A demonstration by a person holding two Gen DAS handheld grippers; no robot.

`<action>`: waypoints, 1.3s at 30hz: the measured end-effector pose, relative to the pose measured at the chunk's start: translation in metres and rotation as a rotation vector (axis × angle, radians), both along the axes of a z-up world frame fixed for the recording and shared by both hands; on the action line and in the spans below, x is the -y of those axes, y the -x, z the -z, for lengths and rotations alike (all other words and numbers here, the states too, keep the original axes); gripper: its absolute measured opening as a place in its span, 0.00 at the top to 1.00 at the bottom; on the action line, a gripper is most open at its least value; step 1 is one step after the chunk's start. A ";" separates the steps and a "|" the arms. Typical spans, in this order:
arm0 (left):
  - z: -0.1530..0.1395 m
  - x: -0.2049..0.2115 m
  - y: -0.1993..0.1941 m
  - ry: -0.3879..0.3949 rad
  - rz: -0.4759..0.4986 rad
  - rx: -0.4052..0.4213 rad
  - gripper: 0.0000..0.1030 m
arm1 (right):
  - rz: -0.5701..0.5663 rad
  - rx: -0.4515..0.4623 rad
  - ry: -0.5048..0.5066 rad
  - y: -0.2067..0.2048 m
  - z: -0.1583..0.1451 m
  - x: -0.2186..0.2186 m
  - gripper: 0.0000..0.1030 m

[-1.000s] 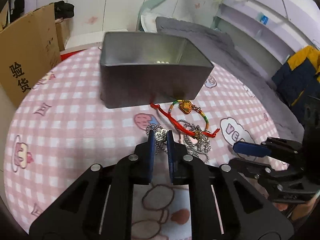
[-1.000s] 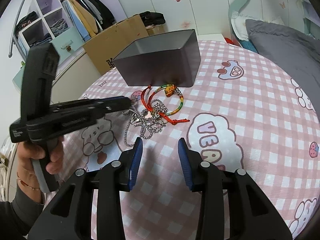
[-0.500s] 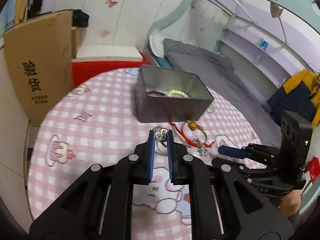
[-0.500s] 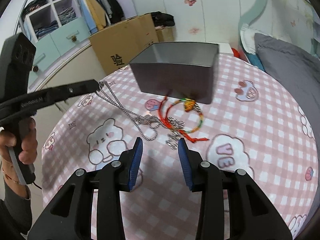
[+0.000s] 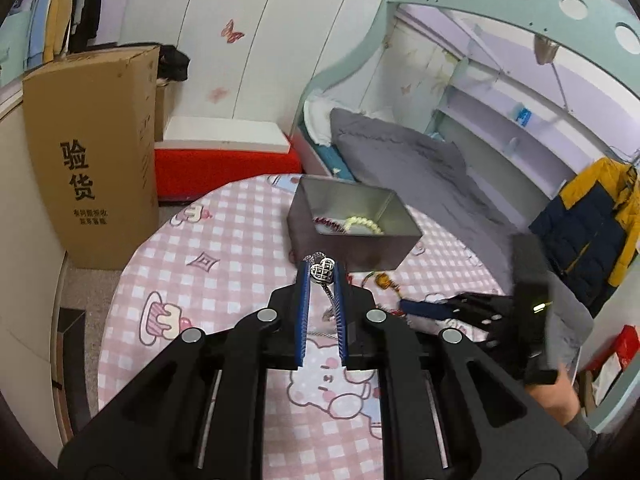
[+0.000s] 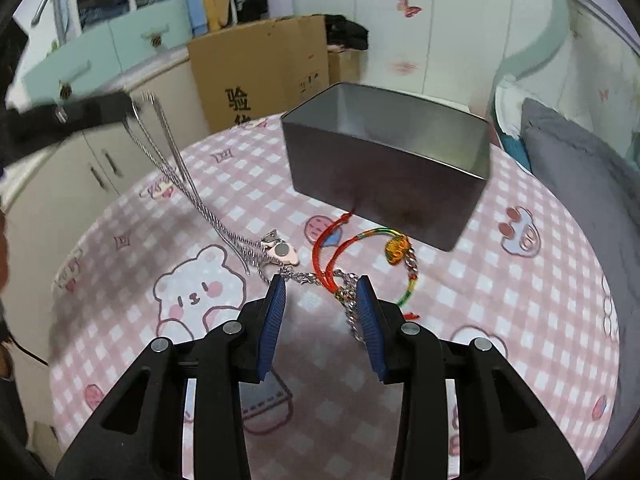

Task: Organize jewelry
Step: 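Lift the silver chain with the left tool while the right grasps its hanging end, then carry the silver chain over the tin with both tools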

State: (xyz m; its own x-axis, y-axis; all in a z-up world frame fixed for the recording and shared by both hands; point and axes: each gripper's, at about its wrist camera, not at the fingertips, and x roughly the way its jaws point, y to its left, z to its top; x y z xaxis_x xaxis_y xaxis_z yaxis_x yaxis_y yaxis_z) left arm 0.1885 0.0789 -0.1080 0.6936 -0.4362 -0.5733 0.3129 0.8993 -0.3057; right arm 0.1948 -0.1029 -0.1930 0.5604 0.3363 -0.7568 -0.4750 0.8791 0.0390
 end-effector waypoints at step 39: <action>-0.078 0.038 -0.016 0.029 0.116 0.137 0.89 | -0.075 0.190 -0.208 0.000 -0.144 0.024 0.97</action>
State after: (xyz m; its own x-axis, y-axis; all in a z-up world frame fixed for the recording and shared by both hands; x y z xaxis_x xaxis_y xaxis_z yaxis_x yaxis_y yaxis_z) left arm 0.2047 0.0413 -0.0296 0.7082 -0.5333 -0.4627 0.4549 0.8458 -0.2785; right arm 0.1946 -0.1271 -0.0486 0.6533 0.5190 -0.5512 -0.5544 0.8238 0.1187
